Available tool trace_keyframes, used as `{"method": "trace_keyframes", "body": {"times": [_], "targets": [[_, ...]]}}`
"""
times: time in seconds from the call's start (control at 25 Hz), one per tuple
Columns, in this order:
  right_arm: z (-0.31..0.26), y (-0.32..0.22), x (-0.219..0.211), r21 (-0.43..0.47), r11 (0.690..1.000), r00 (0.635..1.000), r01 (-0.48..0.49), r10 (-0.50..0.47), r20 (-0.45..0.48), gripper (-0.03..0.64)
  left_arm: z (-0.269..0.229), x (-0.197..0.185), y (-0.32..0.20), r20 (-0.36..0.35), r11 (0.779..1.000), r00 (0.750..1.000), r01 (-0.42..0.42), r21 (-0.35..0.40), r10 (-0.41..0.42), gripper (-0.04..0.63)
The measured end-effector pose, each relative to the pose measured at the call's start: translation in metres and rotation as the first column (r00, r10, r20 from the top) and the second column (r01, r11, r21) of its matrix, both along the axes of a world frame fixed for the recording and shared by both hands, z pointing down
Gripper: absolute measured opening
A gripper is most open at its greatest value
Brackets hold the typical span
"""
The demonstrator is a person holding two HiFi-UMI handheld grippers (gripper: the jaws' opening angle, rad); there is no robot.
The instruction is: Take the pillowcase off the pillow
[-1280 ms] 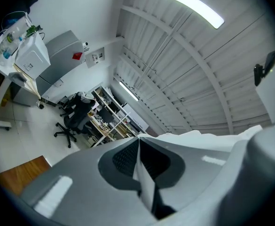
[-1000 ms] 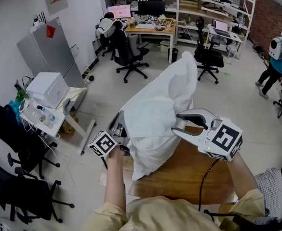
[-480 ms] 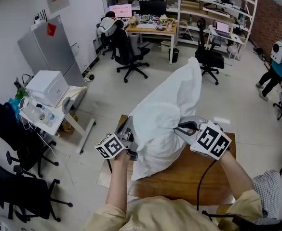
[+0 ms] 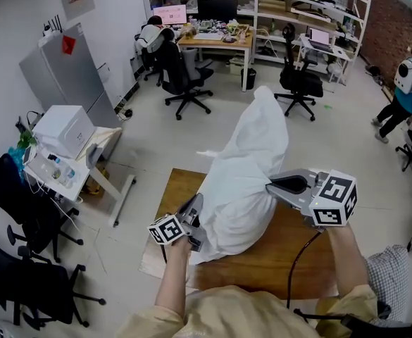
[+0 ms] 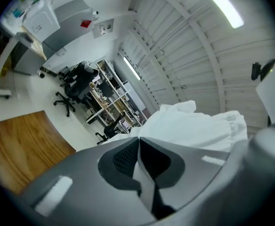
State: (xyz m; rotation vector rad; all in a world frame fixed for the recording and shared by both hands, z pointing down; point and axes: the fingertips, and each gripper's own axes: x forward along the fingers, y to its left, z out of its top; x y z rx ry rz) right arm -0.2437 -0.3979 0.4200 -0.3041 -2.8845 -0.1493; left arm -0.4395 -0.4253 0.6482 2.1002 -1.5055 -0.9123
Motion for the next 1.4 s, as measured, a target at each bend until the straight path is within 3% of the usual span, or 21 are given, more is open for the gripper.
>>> {"method": "trace_keyframes", "body": {"times": [0.2,0.36,0.4,0.48,0.52,0.56,0.64,0.72,0.8,0.84,1.04,1.12,1.4], "targets": [[0.016,-0.002,-0.003,0.069,0.998,0.999,-0.008,0.011,-0.047,0.011,0.023,-0.013,-0.008,-0.01,0.997,0.999,0.045,-0.06,-0.046,0.005],[0.012,0.004,-0.014,0.132,0.991,0.999,-0.016,0.02,-0.025,0.038,0.026,-0.021,-0.012,-0.015,0.995,0.999,0.05,-0.084,-0.052,0.003],[0.013,0.007,-0.013,0.144,0.989,1.0,-0.016,0.019,-0.016,0.065,0.03,-0.022,-0.01,-0.014,0.995,0.998,0.052,-0.085,-0.054,0.003],[0.012,0.008,-0.008,0.157,0.987,1.0,-0.018,0.019,-0.005,0.233,0.033,-0.022,-0.008,-0.013,0.995,0.998,0.053,-0.083,-0.054,0.003],[0.007,0.006,-0.005,0.159,0.987,1.0,-0.022,0.022,0.001,0.28,0.031,-0.022,-0.007,-0.014,0.995,0.999,0.052,-0.08,-0.053,0.003],[-0.001,0.003,-0.004,0.159,0.987,1.0,-0.026,0.026,0.007,0.283,0.03,-0.024,-0.008,-0.017,0.995,0.998,0.052,-0.084,-0.053,0.003],[-0.013,-0.001,-0.003,0.161,0.986,0.999,-0.036,0.033,0.019,0.279,0.031,-0.029,-0.009,-0.022,0.994,0.998,0.054,-0.095,-0.056,0.003],[-0.015,0.001,-0.003,0.161,0.986,0.999,-0.038,0.034,0.028,0.235,0.034,-0.028,-0.008,-0.024,0.994,0.998,0.049,-0.094,-0.052,0.003],[-0.014,0.003,-0.004,0.155,0.987,0.999,-0.031,0.028,0.022,0.133,0.025,-0.017,-0.01,-0.031,0.999,0.999,0.014,-0.039,-0.016,0.003],[-0.011,0.005,-0.006,0.152,0.988,1.0,-0.024,0.024,0.007,0.124,0.021,-0.012,-0.01,-0.031,1.0,1.0,0.001,-0.019,-0.002,0.003],[0.026,0.004,-0.016,0.217,0.976,0.984,-0.003,0.042,-0.174,0.106,0.044,-0.012,-0.01,-0.016,0.993,0.999,0.028,-0.118,-0.03,0.003],[0.036,0.002,-0.015,0.222,0.975,0.977,-0.015,0.061,-0.203,0.042,0.051,-0.009,-0.009,-0.012,0.991,1.0,0.022,-0.129,-0.024,0.003],[0.025,0.004,-0.008,0.227,0.971,0.983,-0.073,0.108,-0.148,0.008,0.061,-0.007,-0.008,-0.01,0.992,1.0,0.01,-0.124,-0.011,0.005]]}}
